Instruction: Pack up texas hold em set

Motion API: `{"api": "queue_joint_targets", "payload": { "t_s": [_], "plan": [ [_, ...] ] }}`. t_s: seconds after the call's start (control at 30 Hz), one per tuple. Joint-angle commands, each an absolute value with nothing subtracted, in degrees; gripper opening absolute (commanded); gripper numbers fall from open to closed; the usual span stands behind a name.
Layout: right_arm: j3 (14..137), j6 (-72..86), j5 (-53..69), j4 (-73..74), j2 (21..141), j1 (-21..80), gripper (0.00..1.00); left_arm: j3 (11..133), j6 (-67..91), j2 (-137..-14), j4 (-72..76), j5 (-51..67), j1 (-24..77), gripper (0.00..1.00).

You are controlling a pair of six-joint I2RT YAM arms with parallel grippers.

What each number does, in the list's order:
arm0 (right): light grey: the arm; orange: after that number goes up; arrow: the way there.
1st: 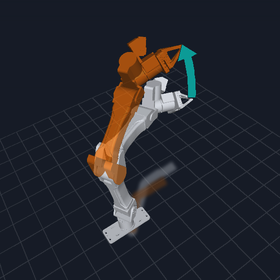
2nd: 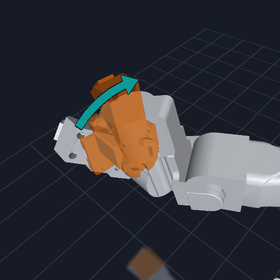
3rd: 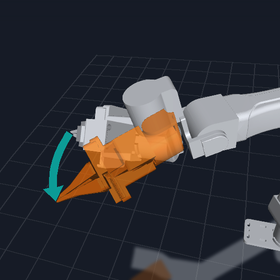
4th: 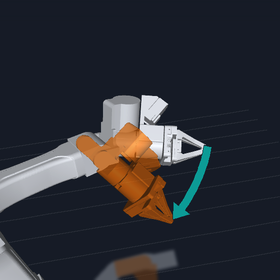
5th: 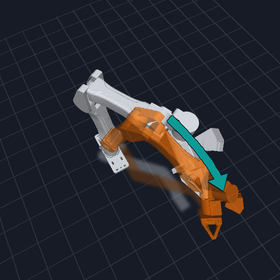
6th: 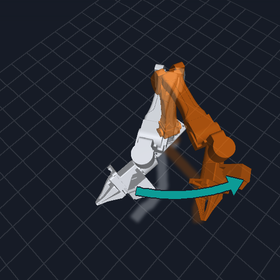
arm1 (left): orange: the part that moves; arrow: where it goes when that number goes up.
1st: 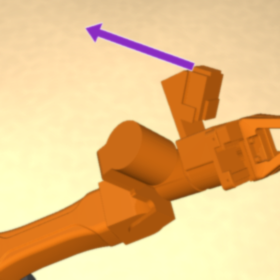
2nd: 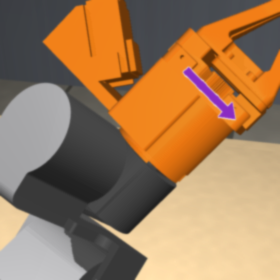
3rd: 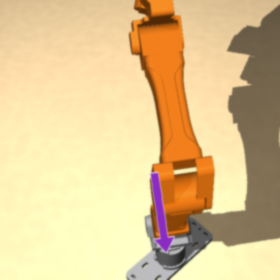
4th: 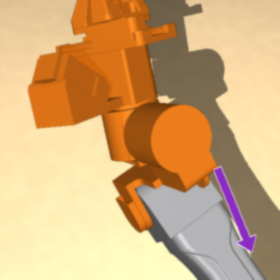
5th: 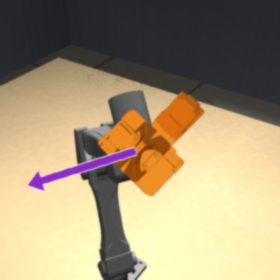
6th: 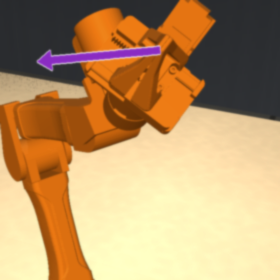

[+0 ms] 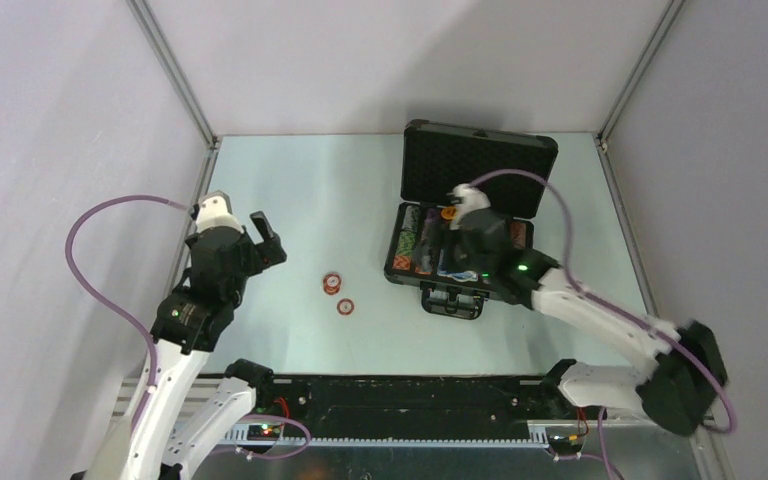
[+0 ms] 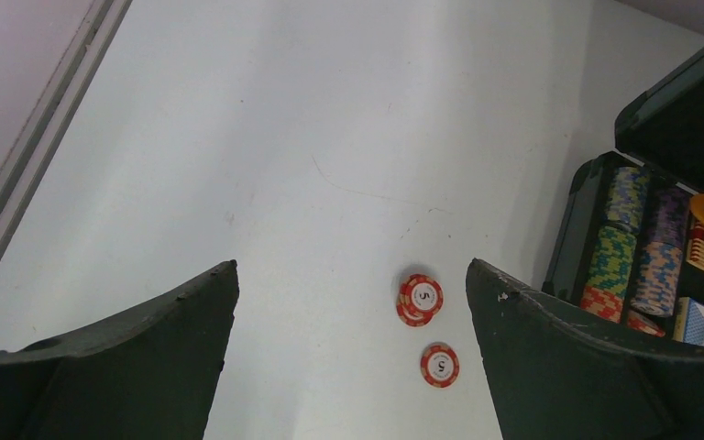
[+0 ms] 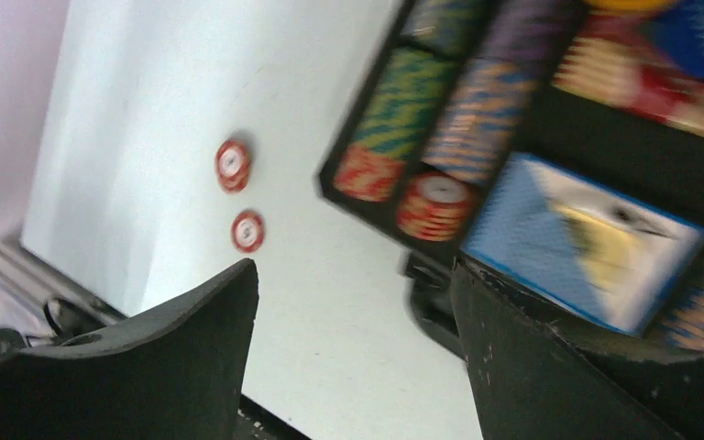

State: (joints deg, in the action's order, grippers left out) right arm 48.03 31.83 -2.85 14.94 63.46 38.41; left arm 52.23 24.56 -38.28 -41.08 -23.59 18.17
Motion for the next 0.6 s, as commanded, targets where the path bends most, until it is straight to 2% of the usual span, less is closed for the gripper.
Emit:
{"api": "queue_joint_targets", "payload": {
  "t_s": [0.0, 0.2, 0.57],
  "plan": [
    [56.2, 26.8, -11.4, 12.9, 76.4, 52.7, 0.8, 52.9, 24.7, -39.4, -41.0, -26.5, 17.8, 0.98],
    [76.5, 28.0, -11.1, 21.6, 101.3, 62.6, 0.81, 52.1, 23.7, -38.3, -44.4, -34.9, 17.7, 0.98],
    [90.8, 28.3, -12.5, 26.9, 117.9, 66.5, 0.81, 52.9, 24.8, -41.7, -46.8, -31.9, 16.4, 0.98]
  ]
}}
